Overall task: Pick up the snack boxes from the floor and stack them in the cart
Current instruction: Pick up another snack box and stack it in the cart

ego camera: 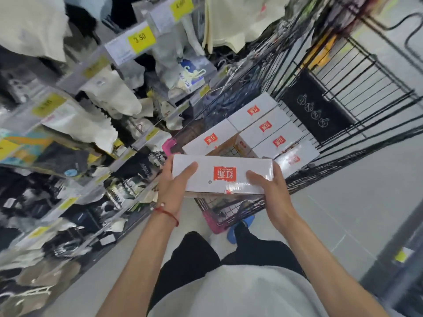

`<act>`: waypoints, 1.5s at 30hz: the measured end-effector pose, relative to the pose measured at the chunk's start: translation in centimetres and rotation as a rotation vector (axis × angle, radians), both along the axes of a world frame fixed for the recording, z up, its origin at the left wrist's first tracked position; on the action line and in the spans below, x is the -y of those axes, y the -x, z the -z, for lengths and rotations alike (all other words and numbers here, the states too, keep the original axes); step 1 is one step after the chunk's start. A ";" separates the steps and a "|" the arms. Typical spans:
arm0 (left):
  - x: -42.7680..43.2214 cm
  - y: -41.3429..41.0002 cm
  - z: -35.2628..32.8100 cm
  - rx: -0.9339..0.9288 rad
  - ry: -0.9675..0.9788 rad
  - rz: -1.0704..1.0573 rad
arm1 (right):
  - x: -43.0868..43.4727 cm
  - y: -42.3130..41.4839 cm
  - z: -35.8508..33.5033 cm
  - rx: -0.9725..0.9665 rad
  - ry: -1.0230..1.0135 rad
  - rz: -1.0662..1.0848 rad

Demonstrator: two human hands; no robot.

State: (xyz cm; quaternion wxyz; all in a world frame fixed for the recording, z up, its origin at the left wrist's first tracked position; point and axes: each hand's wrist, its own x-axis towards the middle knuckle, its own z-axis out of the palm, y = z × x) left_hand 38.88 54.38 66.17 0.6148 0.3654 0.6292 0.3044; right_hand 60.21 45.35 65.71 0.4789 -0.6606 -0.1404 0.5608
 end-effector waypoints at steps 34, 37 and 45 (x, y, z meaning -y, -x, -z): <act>-8.1 -3.4 21.9 -0.161 0.603 -0.160 | -19.7 -6.5 16.1 0.464 0.313 -0.616; -8.9 -4.9 20.7 -0.173 0.620 -0.159 | -20.6 -6.2 17.1 0.627 0.349 -0.705; -9.7 -5.2 22.3 -0.255 0.677 -0.120 | -20.0 -4.8 19.5 0.741 0.360 -0.695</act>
